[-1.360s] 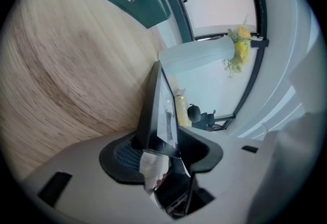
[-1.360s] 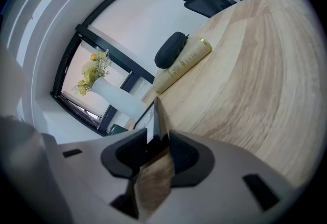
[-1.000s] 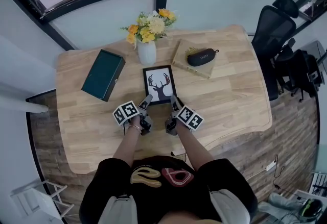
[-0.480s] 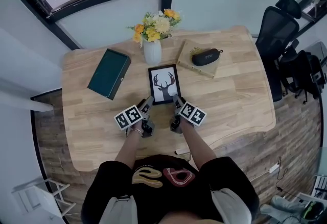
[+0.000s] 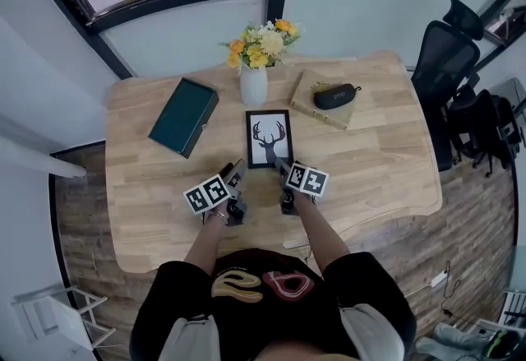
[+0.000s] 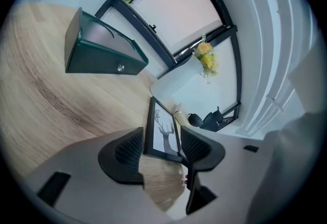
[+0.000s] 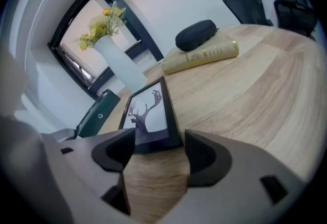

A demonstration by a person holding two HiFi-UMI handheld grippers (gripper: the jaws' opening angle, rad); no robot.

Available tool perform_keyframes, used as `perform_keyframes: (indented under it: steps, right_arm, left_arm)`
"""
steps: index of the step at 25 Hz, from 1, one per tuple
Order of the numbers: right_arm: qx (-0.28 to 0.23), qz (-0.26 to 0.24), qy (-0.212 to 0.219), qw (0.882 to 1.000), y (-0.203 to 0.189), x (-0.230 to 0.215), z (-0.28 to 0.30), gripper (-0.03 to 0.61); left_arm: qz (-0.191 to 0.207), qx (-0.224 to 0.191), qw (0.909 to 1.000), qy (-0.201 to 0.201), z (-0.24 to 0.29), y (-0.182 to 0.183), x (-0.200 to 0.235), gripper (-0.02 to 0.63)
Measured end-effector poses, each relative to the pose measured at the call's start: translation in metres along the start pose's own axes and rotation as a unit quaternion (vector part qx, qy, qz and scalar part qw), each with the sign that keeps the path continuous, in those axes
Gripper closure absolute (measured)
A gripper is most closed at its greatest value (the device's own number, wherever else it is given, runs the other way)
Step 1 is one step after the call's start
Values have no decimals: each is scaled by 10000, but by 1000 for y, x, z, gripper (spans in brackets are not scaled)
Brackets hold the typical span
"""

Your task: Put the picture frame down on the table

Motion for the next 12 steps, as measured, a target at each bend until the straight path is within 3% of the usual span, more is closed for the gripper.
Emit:
perform_keyframes:
  steps: [3,8,12]
  right_arm:
    - [101,-327,-96,9994,-5,1,-4,259]
    - [-36,-373,44,9993,-9,8,-24,256]
    - [-251,-418,131,9987,-9,15,-45,256]
  left_arm:
    - [106,-51,9999,-3,-9,2,1,380]
    - [284,-95,9995,-124,-24,7,-4,380]
    - [705,-49,9971,-290,-34,7,-17,380]
Point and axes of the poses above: the fingertips, and each gripper's own axes: z forward along the fingers, x to its left, y out of its top, the point moved 2 cm from there along -z, backward along the fingers, and after that the axes turned 5 degrees about -z, right-handed, at the moved point
